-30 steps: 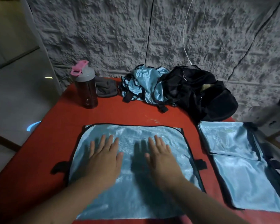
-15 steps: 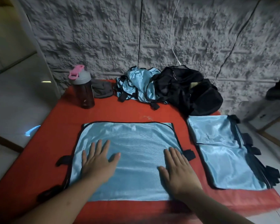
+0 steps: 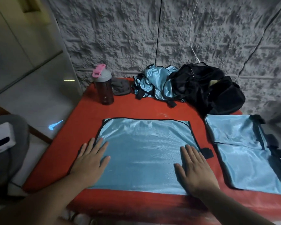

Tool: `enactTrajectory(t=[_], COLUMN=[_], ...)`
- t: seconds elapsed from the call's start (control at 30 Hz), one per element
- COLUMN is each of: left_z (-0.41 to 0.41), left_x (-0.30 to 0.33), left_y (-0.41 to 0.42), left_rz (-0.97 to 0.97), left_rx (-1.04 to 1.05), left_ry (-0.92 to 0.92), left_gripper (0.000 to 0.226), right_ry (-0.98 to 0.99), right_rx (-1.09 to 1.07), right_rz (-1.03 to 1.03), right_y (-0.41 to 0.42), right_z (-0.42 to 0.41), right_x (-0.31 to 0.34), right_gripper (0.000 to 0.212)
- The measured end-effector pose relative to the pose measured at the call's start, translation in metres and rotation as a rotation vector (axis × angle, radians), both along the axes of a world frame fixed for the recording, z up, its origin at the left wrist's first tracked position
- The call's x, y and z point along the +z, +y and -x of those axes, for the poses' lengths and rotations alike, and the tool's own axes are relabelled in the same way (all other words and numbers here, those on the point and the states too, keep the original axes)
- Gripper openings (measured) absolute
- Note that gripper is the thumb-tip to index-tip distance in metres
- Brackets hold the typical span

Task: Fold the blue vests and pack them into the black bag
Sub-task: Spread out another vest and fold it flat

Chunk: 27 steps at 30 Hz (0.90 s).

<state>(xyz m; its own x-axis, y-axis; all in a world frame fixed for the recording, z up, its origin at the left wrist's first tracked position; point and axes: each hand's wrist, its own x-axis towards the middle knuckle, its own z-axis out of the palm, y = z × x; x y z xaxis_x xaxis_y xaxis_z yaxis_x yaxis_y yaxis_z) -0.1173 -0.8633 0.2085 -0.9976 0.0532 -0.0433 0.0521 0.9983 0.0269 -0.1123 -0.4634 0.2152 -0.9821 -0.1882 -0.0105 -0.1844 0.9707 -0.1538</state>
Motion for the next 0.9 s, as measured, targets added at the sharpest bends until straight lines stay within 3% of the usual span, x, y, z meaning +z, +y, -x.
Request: enactTrajectory(t=[0.33,0.47,0.6,0.73,0.9], left_z=[-0.007,-0.005,0.02,0.063,0.113], left_x=[0.03,0.037,0.041,0.027,0.013], left_y=[0.017,0.059,0.105,0.12,0.096], left_rz=[0.287,0.052,-0.165,-0.18,-0.238], left_rx=[0.059,0.06,-0.005,-0.013,0.04], left_ry=[0.023,0.024,0.012,-0.035,-0.068], left_gripper=[0.07,0.085,0.067,0.06,0.06], right_ry=[-0.074,-0.098,-0.049,-0.139,-0.065], right_rx=[-0.031,-0.043,-0.007,0.001,0.005], right_rz=[-0.037,0.057,0.273,0.192,0.144], right_y=[0.002,-0.013,-0.048,-0.066,-0.07], right_z=[0.004,0.021,0.03,0.063,0.11], right_x=[0.005,0.039,0.06,0.034,0.004], right_gripper=[0.079,0.087,0.09,0.077,0.068])
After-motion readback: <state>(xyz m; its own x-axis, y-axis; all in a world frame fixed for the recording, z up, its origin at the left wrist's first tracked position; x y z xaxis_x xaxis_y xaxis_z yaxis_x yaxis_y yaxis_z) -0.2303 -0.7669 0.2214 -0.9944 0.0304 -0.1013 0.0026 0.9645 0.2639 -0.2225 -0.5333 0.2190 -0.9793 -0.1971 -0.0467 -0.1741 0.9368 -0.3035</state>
